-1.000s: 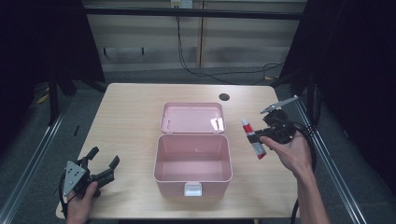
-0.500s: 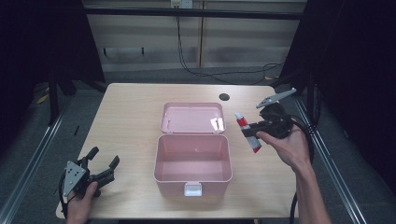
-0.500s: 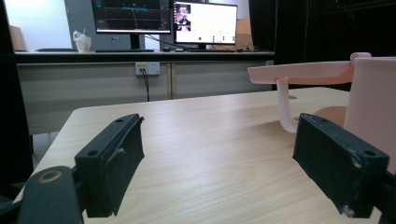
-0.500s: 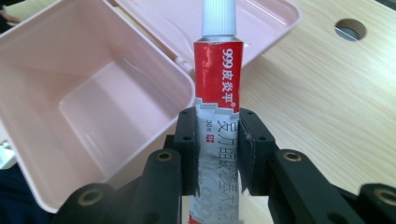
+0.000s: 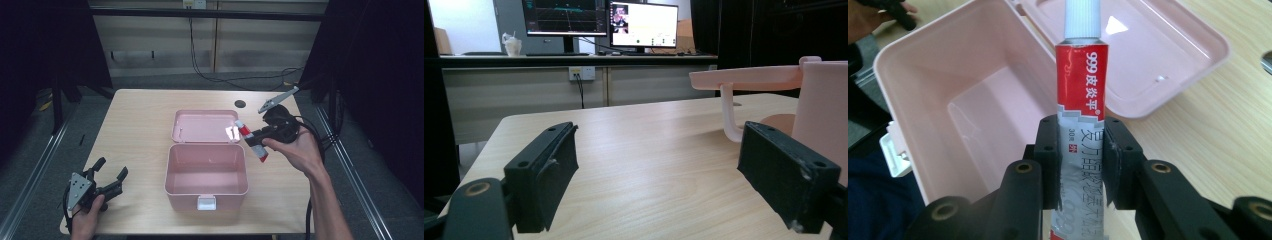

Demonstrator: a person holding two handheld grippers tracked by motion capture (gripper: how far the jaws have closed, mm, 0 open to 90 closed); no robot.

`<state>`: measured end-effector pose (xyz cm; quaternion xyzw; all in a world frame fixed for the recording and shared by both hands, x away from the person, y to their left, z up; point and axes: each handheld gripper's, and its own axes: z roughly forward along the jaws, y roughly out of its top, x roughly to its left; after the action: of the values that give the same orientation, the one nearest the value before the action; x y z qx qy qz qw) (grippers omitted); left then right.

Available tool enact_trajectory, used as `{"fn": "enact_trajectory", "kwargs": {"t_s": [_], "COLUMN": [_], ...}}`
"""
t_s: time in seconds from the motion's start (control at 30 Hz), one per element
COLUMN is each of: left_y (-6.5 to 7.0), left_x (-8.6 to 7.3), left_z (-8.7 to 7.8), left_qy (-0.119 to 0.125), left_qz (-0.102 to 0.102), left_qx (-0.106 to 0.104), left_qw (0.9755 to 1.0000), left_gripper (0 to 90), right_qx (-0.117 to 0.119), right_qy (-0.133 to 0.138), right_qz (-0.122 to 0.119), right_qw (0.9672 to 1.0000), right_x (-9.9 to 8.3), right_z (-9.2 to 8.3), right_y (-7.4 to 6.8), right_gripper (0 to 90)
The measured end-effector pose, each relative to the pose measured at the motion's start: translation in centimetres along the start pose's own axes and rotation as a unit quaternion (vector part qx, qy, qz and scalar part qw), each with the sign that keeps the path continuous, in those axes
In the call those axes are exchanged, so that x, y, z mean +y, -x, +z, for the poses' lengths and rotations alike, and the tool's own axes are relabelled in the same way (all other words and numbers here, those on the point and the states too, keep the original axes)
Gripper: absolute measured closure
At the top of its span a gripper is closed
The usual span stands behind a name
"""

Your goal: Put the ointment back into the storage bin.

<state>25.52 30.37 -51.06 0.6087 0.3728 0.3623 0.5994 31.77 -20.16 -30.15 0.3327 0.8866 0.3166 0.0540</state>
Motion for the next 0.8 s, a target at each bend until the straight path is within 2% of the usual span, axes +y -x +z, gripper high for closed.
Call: {"fn": "enact_trajectory", "kwargs": {"t_s": [0.23, 0.47, 0.8], "left_y": [0.0, 0.0, 0.0], "left_x": [0.0, 0.0, 0.0], "left_z": [0.0, 0.0, 0.0], "left_qy": [0.0, 0.0, 0.0], "left_qz": [-0.002, 0.001, 0.002], "left_qx": [0.001, 0.0, 0.0], "left_qw": [1.0, 1.0, 1.0], "left_gripper": [15.8, 15.8, 15.8], "right_qx": [0.012, 0.025, 0.048], "right_qy": [-0.019, -0.033, -0.069], "right_qz": [-0.015, -0.042, -0.075], "right_qw": [0.9996, 0.9983, 0.9936], "right_x": [1.4, 2.8, 4.7], "right_z": [0.9, 1.9, 4.5], "right_y": [-0.3, -1.1, -1.8], "right_gripper": [72.0, 72.0, 72.0]}}
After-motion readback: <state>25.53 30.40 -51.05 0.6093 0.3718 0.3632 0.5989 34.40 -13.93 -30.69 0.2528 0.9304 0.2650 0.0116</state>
